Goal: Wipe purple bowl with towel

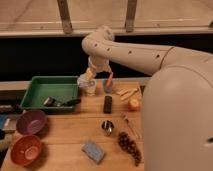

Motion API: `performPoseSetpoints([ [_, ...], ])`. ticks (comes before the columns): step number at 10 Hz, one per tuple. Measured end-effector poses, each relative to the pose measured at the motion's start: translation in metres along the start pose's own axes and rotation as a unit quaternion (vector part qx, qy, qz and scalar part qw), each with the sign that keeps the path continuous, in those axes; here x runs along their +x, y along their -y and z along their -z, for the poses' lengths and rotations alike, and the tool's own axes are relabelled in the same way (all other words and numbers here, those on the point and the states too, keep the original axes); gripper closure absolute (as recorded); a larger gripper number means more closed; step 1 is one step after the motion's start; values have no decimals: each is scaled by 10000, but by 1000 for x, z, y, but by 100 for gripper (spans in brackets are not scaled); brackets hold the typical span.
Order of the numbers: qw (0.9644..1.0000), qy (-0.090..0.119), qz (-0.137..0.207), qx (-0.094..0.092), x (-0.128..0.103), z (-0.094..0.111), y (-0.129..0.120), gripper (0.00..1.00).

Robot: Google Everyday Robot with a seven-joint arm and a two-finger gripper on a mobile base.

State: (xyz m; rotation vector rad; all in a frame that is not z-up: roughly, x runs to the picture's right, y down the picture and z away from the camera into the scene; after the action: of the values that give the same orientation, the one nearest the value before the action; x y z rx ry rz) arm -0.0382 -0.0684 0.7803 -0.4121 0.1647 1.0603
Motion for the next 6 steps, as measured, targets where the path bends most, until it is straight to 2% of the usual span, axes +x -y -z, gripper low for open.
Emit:
performPoseSetpoints([
  [2, 9997, 19, 170, -160, -12, -10, -15, 25],
  [6, 9973, 294, 495, -463, -46, -25, -34, 25],
])
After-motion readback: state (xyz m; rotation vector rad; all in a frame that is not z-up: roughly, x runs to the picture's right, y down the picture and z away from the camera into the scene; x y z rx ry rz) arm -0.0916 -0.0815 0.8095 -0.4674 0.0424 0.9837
